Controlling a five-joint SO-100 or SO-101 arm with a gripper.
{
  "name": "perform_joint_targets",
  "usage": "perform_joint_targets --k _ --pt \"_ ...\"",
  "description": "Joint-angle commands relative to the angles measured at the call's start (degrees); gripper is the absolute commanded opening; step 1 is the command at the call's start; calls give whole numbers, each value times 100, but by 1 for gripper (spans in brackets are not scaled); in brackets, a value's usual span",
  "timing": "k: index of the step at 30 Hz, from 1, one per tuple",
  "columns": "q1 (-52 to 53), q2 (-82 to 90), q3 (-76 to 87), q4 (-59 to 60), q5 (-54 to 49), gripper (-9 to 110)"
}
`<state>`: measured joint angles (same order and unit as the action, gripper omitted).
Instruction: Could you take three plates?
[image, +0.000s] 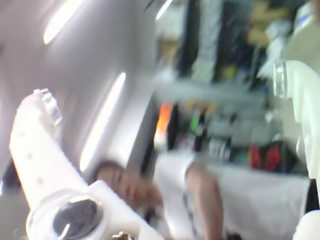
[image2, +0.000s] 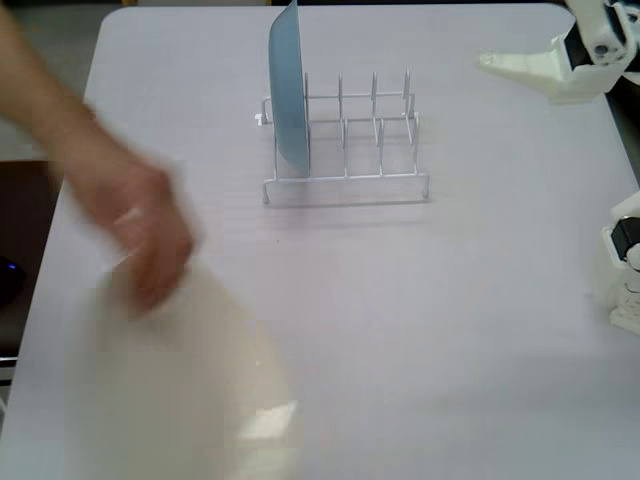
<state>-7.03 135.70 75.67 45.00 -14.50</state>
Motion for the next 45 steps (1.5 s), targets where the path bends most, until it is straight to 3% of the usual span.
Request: perform_joint_targets --k 1,6,12,16,34,45 --pt "642 642 923 272 580 53" --pt "1002 1477 2593 396 1213 47" --pt "686 2479 4254 70 1477 27" --pt "229 3085 5124 -343 1354 0" --pt "316 5335 8622 -615 1775 0" --pt "334 5370 9650 -712 1819 0"
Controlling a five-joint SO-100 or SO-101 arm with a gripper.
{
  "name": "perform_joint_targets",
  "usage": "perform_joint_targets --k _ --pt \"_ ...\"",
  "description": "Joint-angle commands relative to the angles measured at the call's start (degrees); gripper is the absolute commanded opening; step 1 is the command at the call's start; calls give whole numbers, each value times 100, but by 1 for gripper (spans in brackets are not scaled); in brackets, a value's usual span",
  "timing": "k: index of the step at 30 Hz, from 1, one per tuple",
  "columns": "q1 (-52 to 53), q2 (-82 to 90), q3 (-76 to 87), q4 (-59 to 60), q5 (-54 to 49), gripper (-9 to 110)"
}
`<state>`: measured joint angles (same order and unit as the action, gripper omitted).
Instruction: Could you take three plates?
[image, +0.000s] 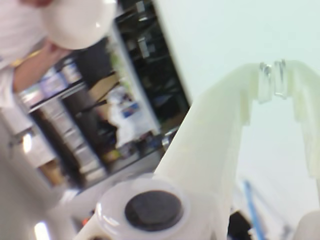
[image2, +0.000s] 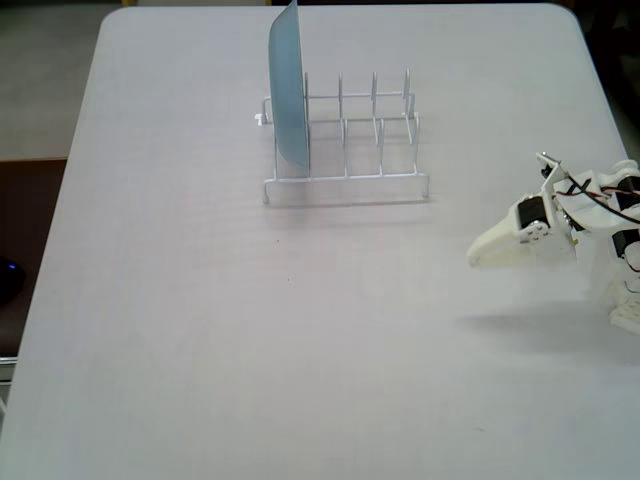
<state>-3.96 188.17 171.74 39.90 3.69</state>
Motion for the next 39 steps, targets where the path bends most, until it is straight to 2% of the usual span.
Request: perform_joint_targets --k 1,20,39 --pt "26 123 123 -264 9 0" --pt "211 123 782 -659 -202 0" --pt "229 123 791 -439 -255 0"
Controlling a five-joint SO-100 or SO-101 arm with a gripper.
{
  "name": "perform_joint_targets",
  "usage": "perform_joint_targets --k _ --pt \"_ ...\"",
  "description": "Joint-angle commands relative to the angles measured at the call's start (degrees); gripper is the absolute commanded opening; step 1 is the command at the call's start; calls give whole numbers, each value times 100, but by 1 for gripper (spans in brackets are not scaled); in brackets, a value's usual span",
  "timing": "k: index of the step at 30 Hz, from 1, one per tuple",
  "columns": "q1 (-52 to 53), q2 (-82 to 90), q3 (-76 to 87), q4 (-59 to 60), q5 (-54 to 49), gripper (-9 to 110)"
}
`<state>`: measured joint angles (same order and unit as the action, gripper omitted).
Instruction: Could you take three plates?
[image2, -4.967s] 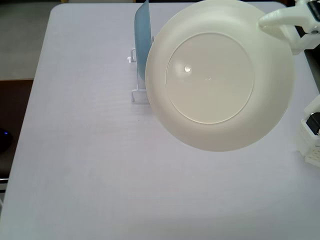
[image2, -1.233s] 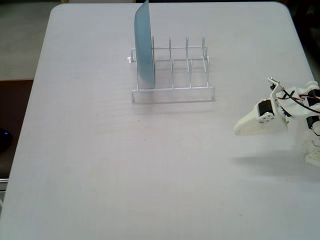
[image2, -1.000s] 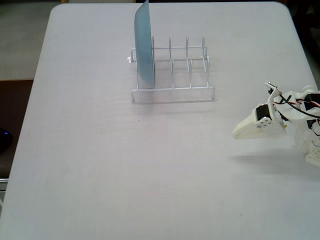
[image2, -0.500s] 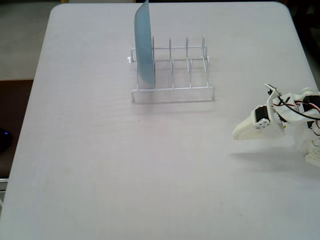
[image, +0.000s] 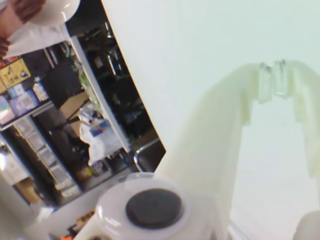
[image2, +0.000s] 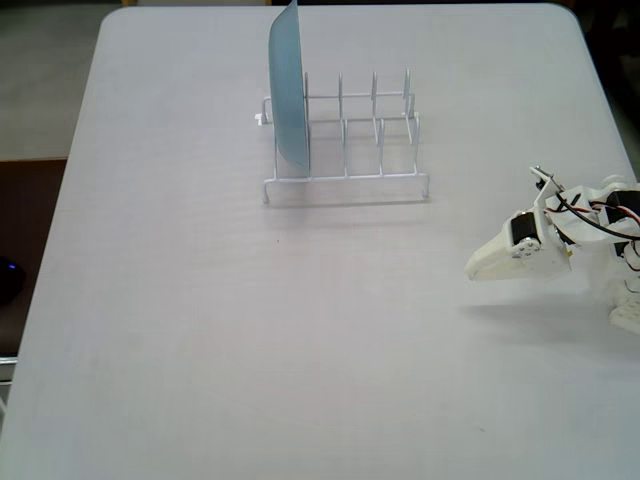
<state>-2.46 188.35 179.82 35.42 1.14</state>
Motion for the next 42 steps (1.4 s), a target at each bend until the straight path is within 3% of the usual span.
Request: perform_joint_targets --k 1,42 --pt "79 105 -18 9 0 0" --pt "79 114 -9 26 -18 0"
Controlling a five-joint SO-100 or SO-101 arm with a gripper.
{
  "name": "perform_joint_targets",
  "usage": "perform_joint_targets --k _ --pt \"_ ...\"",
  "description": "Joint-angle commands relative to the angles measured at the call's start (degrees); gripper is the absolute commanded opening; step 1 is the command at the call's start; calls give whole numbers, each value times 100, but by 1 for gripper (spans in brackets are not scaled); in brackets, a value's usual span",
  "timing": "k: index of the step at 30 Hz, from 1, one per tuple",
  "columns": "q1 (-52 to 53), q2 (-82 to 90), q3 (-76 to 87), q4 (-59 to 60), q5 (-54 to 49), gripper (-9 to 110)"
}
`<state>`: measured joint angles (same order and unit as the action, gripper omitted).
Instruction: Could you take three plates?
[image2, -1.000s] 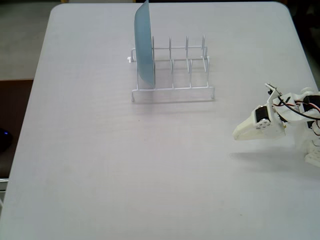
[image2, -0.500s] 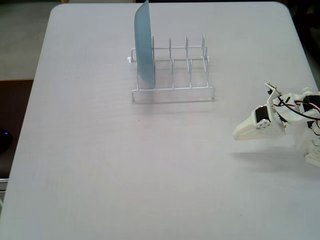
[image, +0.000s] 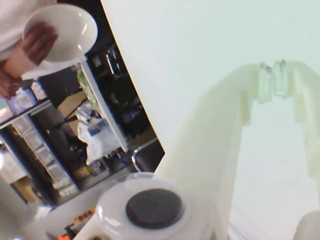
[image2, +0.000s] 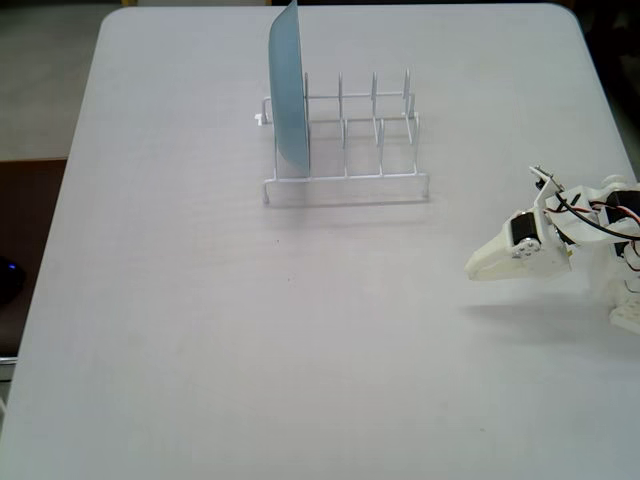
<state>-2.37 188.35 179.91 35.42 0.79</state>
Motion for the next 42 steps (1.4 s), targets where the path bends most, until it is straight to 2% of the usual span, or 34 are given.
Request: perform_joint_targets --k 1,42 --pt "70 114 -18 26 18 0" --pt "105 114 -18 97 149 0"
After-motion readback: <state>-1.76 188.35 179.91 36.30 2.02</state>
